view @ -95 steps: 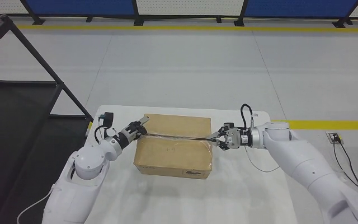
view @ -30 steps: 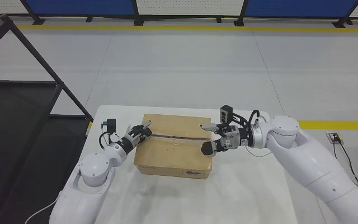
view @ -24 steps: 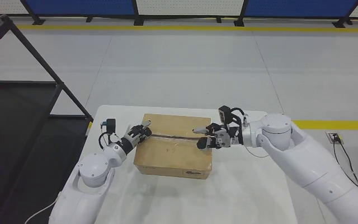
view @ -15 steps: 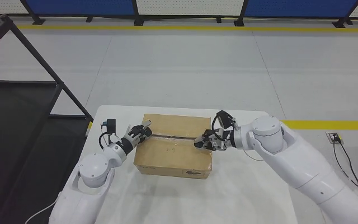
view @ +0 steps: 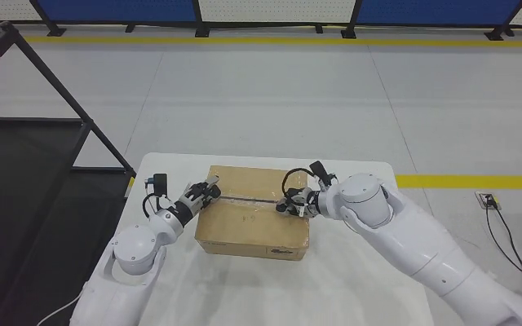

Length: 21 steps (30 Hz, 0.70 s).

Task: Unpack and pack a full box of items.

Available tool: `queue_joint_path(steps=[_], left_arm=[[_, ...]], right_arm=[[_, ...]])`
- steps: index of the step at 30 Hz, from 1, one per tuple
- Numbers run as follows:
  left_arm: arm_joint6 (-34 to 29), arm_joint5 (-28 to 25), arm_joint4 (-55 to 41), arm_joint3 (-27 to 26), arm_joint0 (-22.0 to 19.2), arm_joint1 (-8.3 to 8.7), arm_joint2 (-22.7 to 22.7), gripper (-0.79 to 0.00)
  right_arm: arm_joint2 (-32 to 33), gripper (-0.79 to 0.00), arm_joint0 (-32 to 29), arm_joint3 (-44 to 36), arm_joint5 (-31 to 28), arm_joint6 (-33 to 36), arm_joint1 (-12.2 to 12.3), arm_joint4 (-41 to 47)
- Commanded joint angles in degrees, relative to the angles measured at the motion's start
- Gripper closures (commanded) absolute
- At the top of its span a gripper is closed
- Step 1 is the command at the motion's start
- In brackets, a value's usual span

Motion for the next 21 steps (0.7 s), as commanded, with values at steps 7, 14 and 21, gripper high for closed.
queue_joint_path(steps=[7, 14, 21], left_arm=[[1.7, -1.1, -2.2, -4.1, 3.1, 0.46, -5.1, -0.326], [2.8, -1.0, -3.7, -9.4, 8.3, 1.26, -12.6, -0.354], [2.7, -1.1, -5.8, -13.2, 13.8, 1.86, -19.6, -0.785]], right_arm=[[-2.1, 0.000, 2.6, 0.9, 3.5, -1.7, -3.3, -1.6], [-5.3, 0.000, 5.8, 4.4, 4.8, -2.0, -7.6, -2.7], [-8.3, 0.000, 8.2, 9.6, 4.3, -2.4, -12.6, -3.2]])
